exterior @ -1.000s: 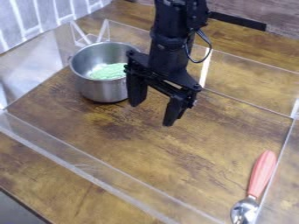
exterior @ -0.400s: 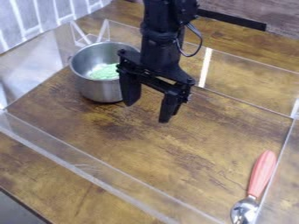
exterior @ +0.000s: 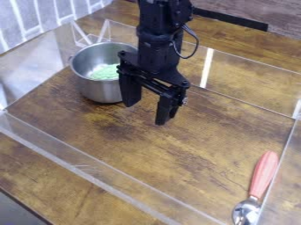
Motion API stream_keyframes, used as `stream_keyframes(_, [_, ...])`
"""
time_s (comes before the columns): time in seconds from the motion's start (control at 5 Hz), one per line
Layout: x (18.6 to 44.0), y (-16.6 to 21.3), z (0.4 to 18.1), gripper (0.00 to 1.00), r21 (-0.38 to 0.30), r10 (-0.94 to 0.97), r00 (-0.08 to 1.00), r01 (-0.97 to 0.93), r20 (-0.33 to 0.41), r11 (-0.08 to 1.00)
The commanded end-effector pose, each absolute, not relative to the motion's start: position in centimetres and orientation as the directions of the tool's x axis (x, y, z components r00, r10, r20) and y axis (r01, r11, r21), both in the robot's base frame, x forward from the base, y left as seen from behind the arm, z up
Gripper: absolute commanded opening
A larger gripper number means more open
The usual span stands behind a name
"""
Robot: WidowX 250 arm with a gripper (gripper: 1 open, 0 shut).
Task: Put the green object in the silver pot
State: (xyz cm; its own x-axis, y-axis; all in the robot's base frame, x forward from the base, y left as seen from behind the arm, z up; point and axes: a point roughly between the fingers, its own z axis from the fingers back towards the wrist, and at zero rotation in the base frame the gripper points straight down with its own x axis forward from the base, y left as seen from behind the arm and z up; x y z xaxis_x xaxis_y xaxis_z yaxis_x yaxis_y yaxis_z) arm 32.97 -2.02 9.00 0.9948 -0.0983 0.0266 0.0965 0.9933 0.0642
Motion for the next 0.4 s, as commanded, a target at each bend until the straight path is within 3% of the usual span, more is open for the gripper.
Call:
stream_keyframes(0.0, [33.7, -3.0, 9.2, 1.00, 0.073, -0.142, 0.987, 0.137, 0.070, 0.988])
stream_keyframes(0.2, [34.2, -5.2, 8.8, 1.00, 0.104, -0.207, 0.975, 0.198, 0.079, 0.975])
